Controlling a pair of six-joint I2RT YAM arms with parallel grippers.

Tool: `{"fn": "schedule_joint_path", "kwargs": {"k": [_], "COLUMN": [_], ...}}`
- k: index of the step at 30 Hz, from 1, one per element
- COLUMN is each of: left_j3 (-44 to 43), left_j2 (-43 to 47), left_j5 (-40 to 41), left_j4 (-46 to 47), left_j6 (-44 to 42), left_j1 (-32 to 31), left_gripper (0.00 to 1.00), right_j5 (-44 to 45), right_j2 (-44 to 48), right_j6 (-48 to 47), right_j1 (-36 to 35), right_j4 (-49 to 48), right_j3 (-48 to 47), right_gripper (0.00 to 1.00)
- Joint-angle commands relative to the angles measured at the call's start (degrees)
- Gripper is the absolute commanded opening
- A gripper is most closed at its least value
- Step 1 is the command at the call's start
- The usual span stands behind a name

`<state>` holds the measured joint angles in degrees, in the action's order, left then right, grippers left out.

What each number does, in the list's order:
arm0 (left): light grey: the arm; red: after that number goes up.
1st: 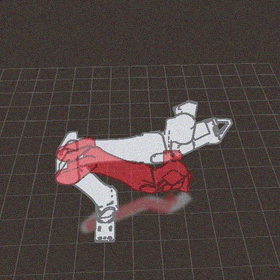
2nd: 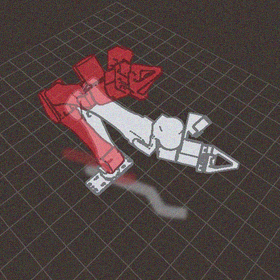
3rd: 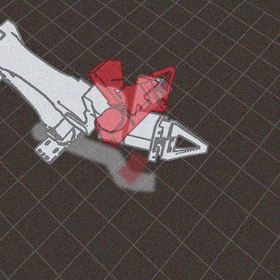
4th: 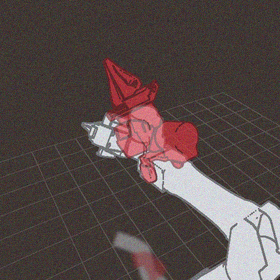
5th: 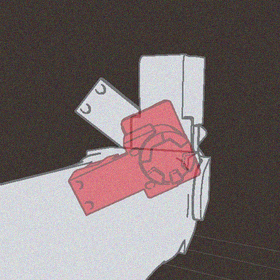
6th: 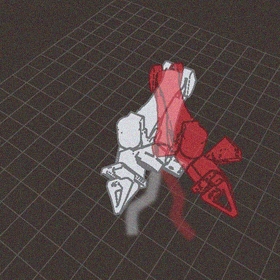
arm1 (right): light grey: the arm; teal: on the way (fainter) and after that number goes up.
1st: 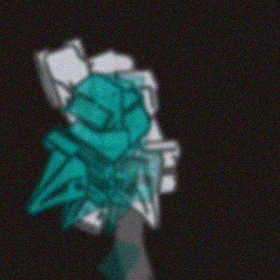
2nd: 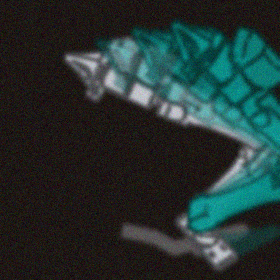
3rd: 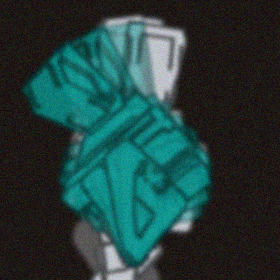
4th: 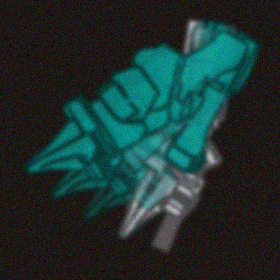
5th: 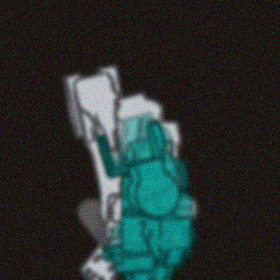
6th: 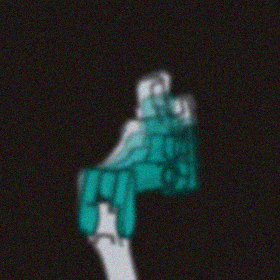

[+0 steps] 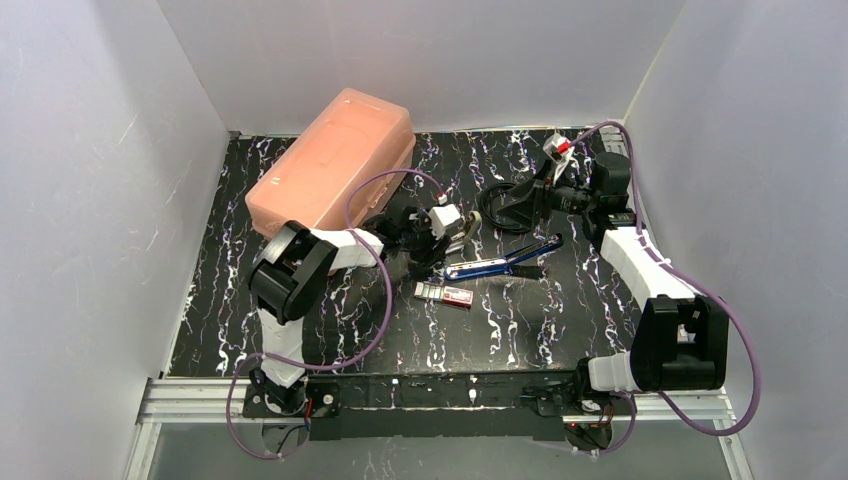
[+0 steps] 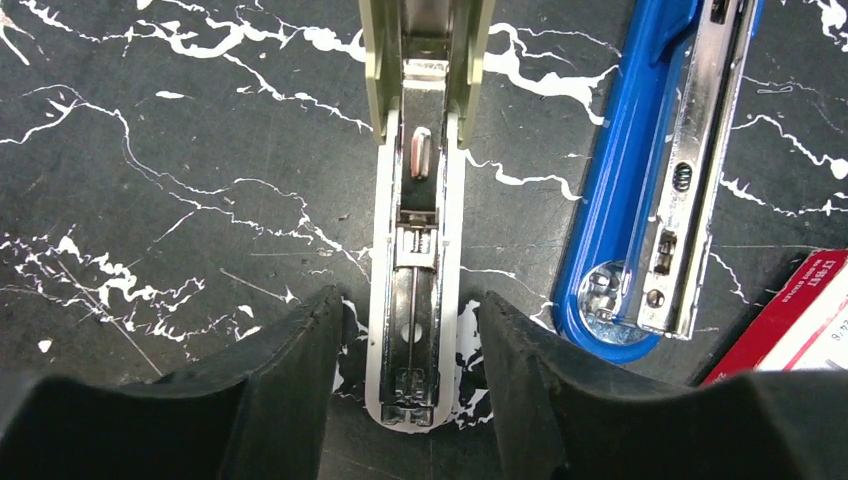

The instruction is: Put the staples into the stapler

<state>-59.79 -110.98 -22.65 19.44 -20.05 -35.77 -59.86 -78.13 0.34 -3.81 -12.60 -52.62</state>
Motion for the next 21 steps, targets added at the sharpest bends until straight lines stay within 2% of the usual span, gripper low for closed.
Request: {"fn": "schedule_joint_path", "kwargs": {"k": [1,4,7,10,16,19,21], "left_j3": [0.1,1.35,3.25,5.35,11.33,13.32,14.06], "left_j2": [5.7,9.43,14.6,20.94,31.08,32.71,32.28], "left_j5": [1.49,2.07,1.64,0.18,-13.41,-19.44,-21.15], "left_j4": [-1.95,-2.46,-4.3,-8.87,-18.76,-22.96,-23.5], "left_j6": [-0.69,-1.73,-3.12,-3.62,-5.64,-8.47,-7.13], "left_j1": [-0.27,-0.2,-0.03,0.57,4.91,5.74,5.8], "left_gripper": [0.56,0.67,0.74,0.8,0.88,0.86,0.83], "right_j5": [1.99,4.1,8.62,12.98,19.53,20.9,21.19], "right_j2": [2.18,2.94,3.75,3.72,3.42,2.17,1.1], "right_j6": [-5.9,-13.67,-23.32,-28.49,-32.85,-33.53,-33.57], "right_j1": [0.26,-0.14,-2.7,-6.11,-16.21,-20.55,-22.84], "right_j4": [4.87,12.94,23.47,30.36,32.07,30.33,28.79], "right_j3": [-0.48,-1.25,-2.87,-4.1,-0.17,2.02,3.23], "right_gripper": [0.77,0.77,0.74,0.73,0.73,0.71,0.71]}}
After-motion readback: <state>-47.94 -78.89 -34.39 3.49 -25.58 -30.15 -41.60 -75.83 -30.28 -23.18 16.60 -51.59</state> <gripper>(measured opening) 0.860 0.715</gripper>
